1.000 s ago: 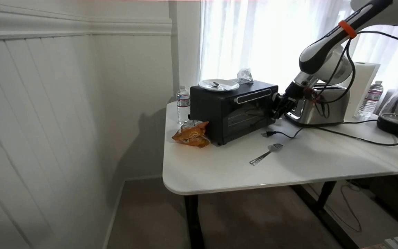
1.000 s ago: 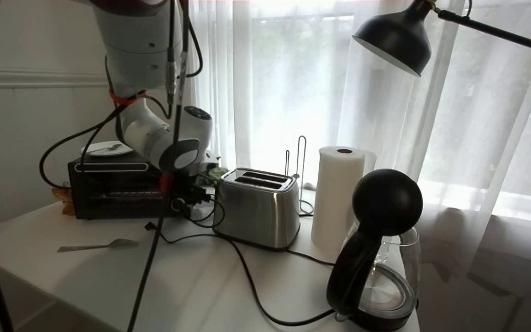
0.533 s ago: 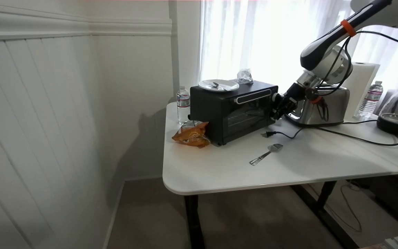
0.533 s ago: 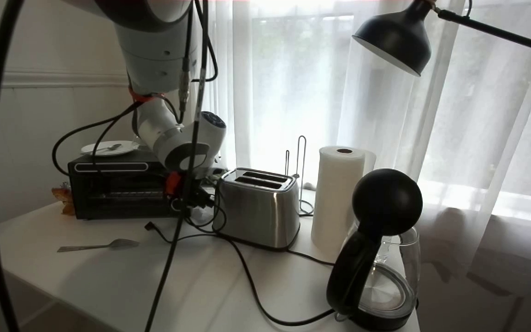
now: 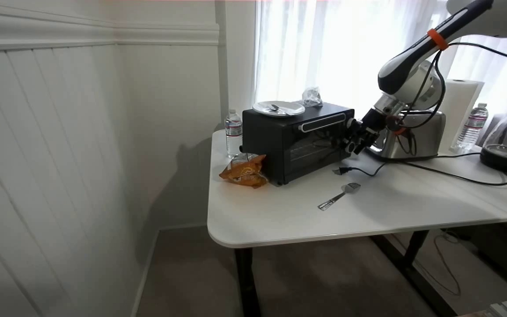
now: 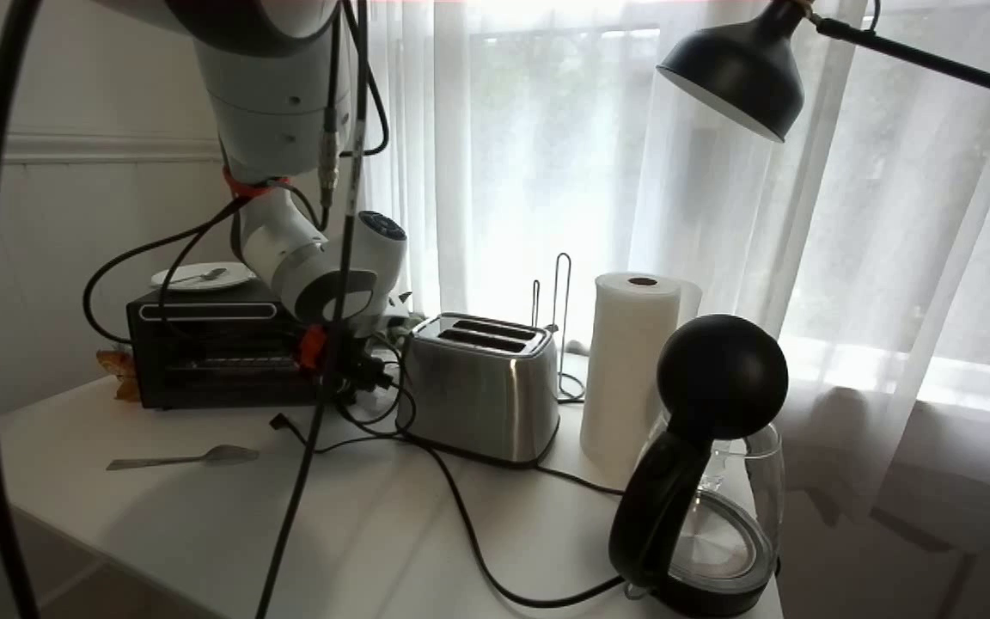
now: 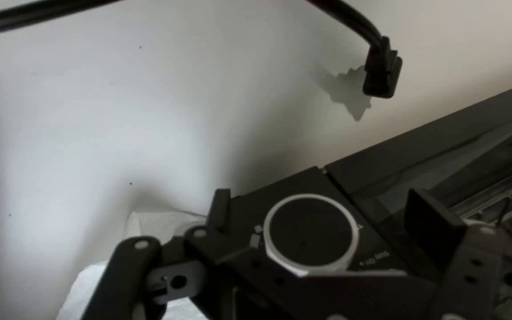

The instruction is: Turn the bottom switch on the oven to the right

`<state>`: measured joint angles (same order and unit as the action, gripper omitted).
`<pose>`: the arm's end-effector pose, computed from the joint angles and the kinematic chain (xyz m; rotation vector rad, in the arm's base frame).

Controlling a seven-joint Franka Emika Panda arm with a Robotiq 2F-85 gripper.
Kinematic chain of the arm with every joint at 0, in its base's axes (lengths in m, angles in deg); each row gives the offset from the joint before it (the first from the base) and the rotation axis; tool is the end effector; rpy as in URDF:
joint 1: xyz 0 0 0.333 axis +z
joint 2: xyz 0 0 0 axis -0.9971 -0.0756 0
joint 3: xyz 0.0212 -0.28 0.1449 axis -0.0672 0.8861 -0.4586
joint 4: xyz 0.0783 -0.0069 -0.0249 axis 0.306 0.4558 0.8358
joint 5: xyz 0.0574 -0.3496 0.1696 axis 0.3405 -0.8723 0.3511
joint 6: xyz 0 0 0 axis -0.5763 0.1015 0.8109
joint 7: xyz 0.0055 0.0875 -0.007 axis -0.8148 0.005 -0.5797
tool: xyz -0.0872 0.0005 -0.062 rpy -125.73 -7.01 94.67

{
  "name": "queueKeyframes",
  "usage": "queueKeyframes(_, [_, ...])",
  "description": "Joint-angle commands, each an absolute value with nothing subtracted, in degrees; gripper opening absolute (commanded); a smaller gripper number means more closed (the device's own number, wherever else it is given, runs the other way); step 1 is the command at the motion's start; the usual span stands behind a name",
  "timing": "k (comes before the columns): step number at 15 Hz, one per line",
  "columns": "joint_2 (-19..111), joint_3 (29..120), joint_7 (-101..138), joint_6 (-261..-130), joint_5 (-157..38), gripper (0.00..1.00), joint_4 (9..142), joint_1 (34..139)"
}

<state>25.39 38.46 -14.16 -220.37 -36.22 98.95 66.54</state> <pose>0.6052 0.1097 0.1800 -2.6610 -0.3470 -0.2935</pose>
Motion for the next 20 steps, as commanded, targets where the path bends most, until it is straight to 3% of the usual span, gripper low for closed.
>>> queueKeyframes(1, [31.87,42.16,-11.69,-223.85,-38.2,1.0,104.18,70.77])
queueKeyframes(8, [48.54,54.6,0.9,-220.08,-47.08,1.0,114.82,83.07])
queueKeyframes(20, [75.87,59.01,22.16,-216.06,-57.22,1.0,129.14,91.4])
